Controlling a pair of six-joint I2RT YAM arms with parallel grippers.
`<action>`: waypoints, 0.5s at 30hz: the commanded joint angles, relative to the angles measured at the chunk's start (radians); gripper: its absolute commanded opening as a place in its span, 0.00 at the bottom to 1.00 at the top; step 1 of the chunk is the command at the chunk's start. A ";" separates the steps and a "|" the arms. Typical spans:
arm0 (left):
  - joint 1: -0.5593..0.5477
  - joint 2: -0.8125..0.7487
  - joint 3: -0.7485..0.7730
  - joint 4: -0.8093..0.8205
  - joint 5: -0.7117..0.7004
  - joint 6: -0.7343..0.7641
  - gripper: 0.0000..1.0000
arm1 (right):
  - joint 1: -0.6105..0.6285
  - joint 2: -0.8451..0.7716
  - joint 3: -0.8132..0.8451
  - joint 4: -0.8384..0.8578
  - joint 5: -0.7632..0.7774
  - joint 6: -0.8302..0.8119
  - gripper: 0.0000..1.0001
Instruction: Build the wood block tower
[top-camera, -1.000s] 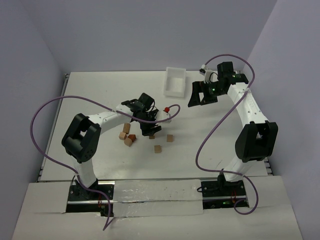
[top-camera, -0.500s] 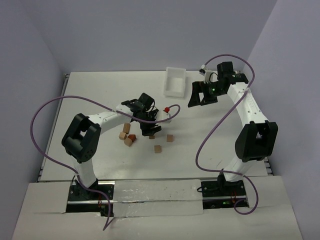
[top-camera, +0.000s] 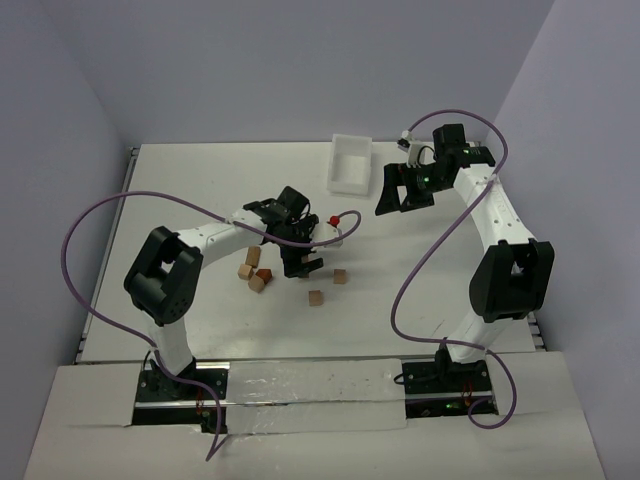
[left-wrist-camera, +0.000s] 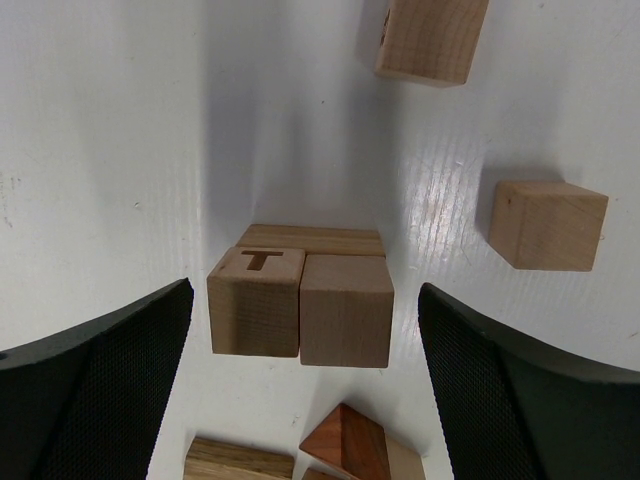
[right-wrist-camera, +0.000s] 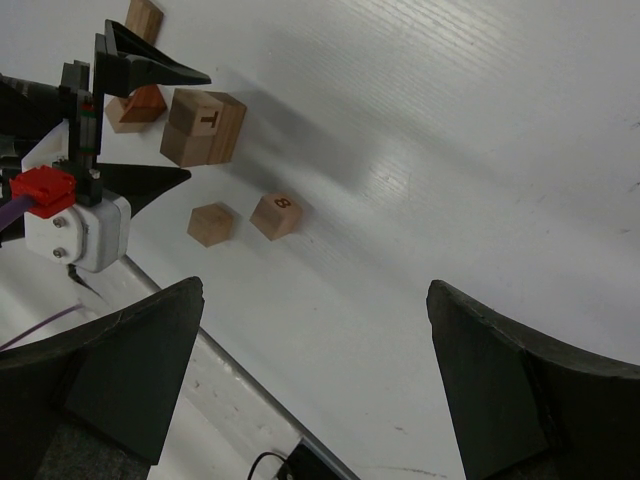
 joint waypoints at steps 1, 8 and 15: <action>-0.008 -0.044 0.051 -0.005 0.006 -0.004 0.99 | 0.008 -0.009 0.041 -0.010 -0.014 -0.010 1.00; -0.008 -0.178 0.216 -0.141 0.017 -0.020 0.99 | 0.024 -0.009 0.047 -0.005 0.013 -0.003 1.00; 0.020 -0.392 0.200 -0.173 0.051 -0.081 0.99 | 0.040 -0.025 0.027 0.026 0.039 0.003 1.00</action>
